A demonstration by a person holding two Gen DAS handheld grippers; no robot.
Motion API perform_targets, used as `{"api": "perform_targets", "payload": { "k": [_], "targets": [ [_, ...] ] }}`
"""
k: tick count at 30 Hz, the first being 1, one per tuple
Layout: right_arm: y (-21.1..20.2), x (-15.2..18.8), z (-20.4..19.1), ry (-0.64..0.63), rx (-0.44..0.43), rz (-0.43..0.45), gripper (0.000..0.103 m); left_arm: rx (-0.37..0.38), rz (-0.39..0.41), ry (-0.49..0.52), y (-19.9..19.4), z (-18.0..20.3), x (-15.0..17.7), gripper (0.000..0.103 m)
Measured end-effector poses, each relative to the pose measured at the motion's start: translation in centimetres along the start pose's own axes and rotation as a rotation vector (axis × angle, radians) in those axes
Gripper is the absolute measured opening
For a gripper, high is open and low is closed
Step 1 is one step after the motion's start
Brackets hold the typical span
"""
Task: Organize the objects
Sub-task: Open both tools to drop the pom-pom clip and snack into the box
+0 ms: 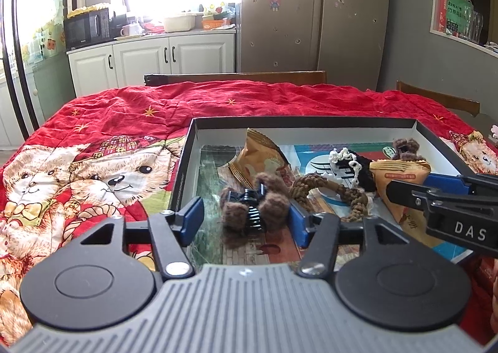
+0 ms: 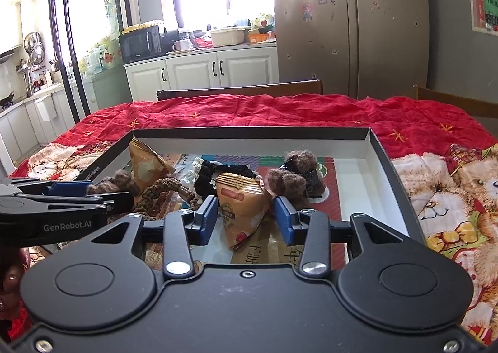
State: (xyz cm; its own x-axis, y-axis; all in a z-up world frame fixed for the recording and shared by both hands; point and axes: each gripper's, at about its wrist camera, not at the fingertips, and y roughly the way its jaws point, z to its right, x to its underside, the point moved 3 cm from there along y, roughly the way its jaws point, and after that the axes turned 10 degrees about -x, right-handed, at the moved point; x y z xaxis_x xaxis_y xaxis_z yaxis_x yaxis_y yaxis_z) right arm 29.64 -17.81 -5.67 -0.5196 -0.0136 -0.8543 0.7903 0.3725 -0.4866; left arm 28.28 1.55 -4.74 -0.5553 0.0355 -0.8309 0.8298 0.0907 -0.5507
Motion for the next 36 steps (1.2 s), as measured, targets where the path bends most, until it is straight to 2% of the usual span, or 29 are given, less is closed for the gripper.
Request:
{"api": "perform_targets", "payload": {
  "k": [3,8,23,36],
  "targets": [
    [-0.4,-0.1,-0.2,-0.011,0.003,0.010,0.046,-0.005,0.012,-0.004,-0.4,0.0,-0.1,0.076],
    [-1.0,-0.4,-0.4,-0.018,0.009,0.027,0.048,-0.020,0.038,0.005,-1.3,0.1,-0.4,0.080],
    [-3.2,-1.3,-0.9,-0.006,-0.001,0.052,0.050,-0.021,0.070,-0.007,-3.6,-0.3,-1.0,0.085],
    [-7.3,-2.2,-2.1,-0.032,-0.011,0.080,0.055,-0.006,0.123,-0.008,-7.7,-0.7,-1.8,0.087]
  ]
}}
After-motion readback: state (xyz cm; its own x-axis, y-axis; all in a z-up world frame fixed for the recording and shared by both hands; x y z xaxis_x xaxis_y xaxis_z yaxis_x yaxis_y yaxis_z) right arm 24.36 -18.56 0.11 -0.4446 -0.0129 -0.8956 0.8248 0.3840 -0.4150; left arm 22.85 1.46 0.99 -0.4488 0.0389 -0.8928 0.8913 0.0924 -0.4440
